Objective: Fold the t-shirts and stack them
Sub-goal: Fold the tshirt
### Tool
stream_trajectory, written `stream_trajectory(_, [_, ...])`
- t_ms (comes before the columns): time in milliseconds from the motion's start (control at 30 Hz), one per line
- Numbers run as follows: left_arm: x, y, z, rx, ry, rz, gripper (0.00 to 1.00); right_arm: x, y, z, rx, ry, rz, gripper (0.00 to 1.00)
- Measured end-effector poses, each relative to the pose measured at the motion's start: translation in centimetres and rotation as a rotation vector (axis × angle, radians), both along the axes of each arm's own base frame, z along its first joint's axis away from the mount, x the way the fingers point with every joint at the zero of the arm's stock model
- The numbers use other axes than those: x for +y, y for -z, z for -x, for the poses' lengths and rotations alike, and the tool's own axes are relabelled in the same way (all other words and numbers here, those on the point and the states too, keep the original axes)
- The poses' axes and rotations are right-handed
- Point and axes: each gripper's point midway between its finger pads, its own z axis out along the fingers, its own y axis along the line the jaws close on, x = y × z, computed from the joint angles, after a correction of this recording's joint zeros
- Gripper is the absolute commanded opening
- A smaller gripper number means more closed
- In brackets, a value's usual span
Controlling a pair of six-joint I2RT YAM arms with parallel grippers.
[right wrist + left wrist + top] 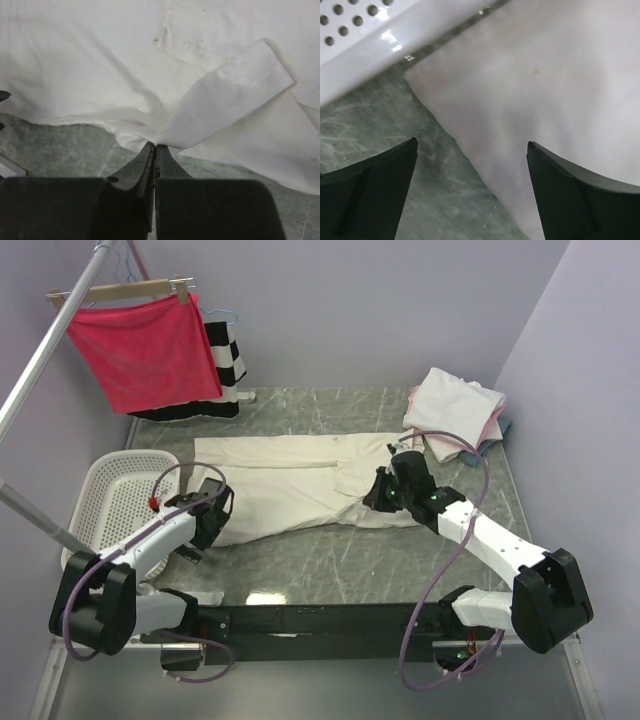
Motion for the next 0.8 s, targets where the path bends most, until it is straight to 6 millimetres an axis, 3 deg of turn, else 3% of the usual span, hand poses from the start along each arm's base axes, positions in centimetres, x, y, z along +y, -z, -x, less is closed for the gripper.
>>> stream_trajectory(67, [0.5,0.7,0.2,0.012,-0.023,-0.024,0.90,-0.2,0.0,-0.1,0.001,0.003,-0.004,0.00])
stream_trajectory(167, [1.3,1.6,0.5,0.037,-0.045,-0.075,0.79,-0.4,-0.1,-0.2,0.005,0.008,-0.011,0.00])
stream_trajectory(267, [1.9,1.7,0.1,0.027,-0.056,-0.112,0.51,-0.5,-0.1,-0.3,0.008,0.008,-0.017,0.00])
stream_trajectory(300, [2.0,1.7,-0.1,0.020,-0.058,-0.122,0.26,-0.4,-0.1,-0.3,0.009,0.007,-0.019,0.00])
stream_trajectory(333, [2.1,1.7,-0.4,0.013,-0.060,-0.131,0.14,-0.4,-0.1,-0.3,0.009,0.007,-0.019,0.00])
stream_trajectory(400, [2.2,1.6,-1.1,-0.007,-0.063,-0.138,0.01,-0.5,-0.2,-0.3,0.009,0.007,-0.021,0.00])
stream_trajectory(800, [0.9,0.3,-0.9,-0.012,0.035,-0.067,0.01,-1.3,-0.5,0.4,0.019,0.023,-0.006,0.00])
